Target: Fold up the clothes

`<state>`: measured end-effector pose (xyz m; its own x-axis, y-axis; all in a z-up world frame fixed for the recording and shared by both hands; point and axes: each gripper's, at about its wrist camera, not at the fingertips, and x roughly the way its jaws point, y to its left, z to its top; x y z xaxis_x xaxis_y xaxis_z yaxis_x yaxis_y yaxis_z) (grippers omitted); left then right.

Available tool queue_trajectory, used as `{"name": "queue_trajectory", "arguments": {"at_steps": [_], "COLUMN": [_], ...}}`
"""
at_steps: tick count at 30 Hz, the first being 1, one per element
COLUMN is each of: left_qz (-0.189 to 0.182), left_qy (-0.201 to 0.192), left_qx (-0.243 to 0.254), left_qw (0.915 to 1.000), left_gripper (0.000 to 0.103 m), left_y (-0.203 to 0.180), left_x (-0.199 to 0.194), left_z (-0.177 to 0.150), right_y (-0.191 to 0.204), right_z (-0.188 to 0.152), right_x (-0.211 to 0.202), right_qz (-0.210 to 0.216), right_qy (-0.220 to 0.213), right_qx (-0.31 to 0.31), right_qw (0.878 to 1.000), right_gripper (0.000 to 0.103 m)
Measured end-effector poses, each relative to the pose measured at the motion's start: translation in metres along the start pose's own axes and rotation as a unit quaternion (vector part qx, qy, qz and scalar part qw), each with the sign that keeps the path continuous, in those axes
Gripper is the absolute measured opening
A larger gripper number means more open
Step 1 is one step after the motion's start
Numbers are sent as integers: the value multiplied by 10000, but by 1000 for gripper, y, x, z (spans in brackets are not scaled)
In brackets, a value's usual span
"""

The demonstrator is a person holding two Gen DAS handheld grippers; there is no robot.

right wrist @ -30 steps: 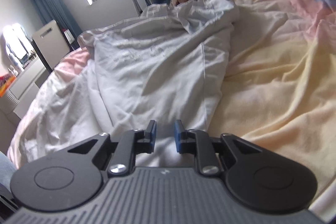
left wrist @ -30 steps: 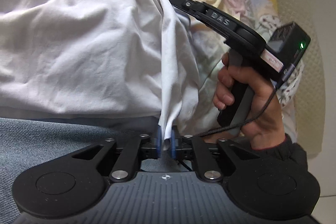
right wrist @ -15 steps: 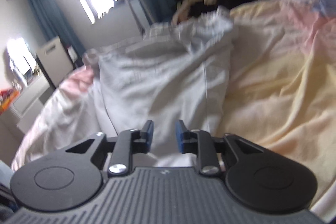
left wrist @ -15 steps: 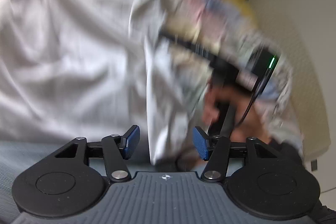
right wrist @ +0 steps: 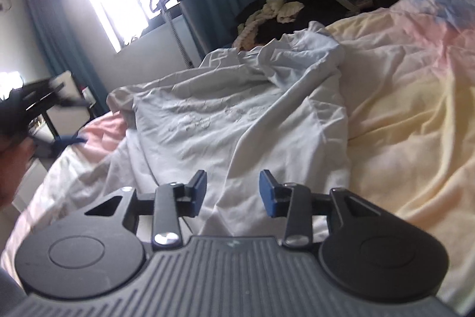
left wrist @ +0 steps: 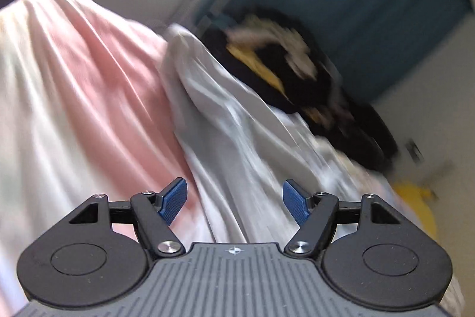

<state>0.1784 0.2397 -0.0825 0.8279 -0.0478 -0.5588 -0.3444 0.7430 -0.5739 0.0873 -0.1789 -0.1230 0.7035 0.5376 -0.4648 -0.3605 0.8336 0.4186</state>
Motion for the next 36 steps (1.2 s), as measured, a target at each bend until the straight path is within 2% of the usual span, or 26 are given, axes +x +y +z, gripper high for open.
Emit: {"name": "queue_trajectory", "arguments": {"at_steps": [4, 8, 11, 14, 18, 19, 20, 21, 22, 23, 26, 29, 32, 34, 36], "left_qz": [523, 674, 623, 526, 622, 649, 706, 787, 856, 928, 1127, 1242, 1149, 995, 696], "left_qy": [-316, -582, -870, -1003, -1078, -1124, -1155, -1167, -1179, -1198, -1309, -1362, -1400, -1339, -1158], "left_qx": [-738, -1049, -1016, -836, -546, -468, -385, -286, -161, -3, 656, 1460, 2374, 3029, 3407], "left_qw": [9954, 9905, 9891, 9900, 9907, 9904, 9901, 9896, 9892, 9884, 9828, 9720, 9544, 9383, 9304], "left_gripper": [70, 68, 68, 68, 65, 61, 49, 40, 21, 9, 6, 6, 6, 6, 6], "left_y": [33, 52, 51, 44, 30, 26, 23, 19, 15, 11, -12, -45, -86, -117, -145], "left_x": [44, 65, 72, 77, 93, 94, 95, 97, 98, 97, 91, 85, 75, 71, 69], "left_z": [23, 32, 37, 44, 48, 48, 48, 49, 50, 50, 51, 51, 43, 30, 13], "right_y": [-4, -7, -9, -9, -10, -10, -10, -10, -11, -11, -11, -12, -12, -13, -13], "right_z": [-11, -11, -11, -11, -11, -11, -11, -11, -11, -11, -10, -10, -10, -10, -10], "right_x": [15, 27, 32, 33, 33, 34, 34, 34, 34, 34, 35, 35, 36, 36, 37], "right_qz": [8, 115, 170, 193, 224, 232, 240, 248, 256, 263, 287, 310, 334, 349, 365], "right_qy": [131, 92, 81, 80, 79, 78, 78, 77, 77, 77, 76, 75, 74, 73, 72], "right_qx": [19, 12, 67, 93, 127, 135, 144, 152, 161, 169, 195, 220, 246, 263, 280], "right_qw": [9999, 9999, 9998, 9997, 9996, 9996, 9996, 9995, 9995, 9995, 9994, 9992, 9991, 9990, 9989], "right_gripper": [44, 47, 47, 48, 49, 49, 50, 50, 50, 50, 50, 50, 50, 50, 50]}}
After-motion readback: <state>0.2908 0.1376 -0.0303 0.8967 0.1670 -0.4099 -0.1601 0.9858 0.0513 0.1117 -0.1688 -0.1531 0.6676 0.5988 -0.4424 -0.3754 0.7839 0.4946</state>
